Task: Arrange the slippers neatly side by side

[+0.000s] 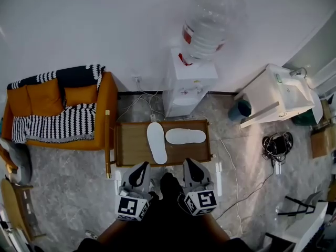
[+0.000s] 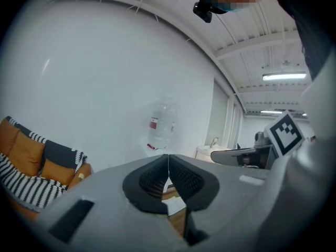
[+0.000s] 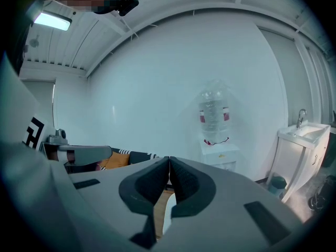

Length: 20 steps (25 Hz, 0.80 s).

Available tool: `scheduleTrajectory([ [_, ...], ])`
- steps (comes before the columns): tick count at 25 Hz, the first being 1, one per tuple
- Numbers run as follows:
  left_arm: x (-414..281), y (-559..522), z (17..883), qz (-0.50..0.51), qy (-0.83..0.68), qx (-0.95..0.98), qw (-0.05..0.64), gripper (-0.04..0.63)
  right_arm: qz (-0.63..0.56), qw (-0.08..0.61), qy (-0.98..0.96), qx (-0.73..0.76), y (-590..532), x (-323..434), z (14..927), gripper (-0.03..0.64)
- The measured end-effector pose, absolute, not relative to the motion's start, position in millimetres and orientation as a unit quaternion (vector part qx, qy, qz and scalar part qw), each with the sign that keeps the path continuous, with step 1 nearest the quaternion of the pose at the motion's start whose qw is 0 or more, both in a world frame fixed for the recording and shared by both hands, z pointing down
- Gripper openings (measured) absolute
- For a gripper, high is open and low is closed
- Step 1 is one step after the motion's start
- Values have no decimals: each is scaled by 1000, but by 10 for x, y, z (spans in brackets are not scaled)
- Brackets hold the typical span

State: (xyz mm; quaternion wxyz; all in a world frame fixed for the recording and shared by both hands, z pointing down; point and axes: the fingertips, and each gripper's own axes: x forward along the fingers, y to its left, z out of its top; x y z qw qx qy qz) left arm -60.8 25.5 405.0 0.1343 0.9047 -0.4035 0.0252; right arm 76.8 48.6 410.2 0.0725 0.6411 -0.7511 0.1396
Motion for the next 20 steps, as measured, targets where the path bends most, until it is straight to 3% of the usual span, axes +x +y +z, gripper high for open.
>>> scheduleTrajectory([
  [20, -86, -413, 4230, 59, -411, 897, 152, 17, 201, 255, -779, 536, -345, 1386, 5372, 15],
])
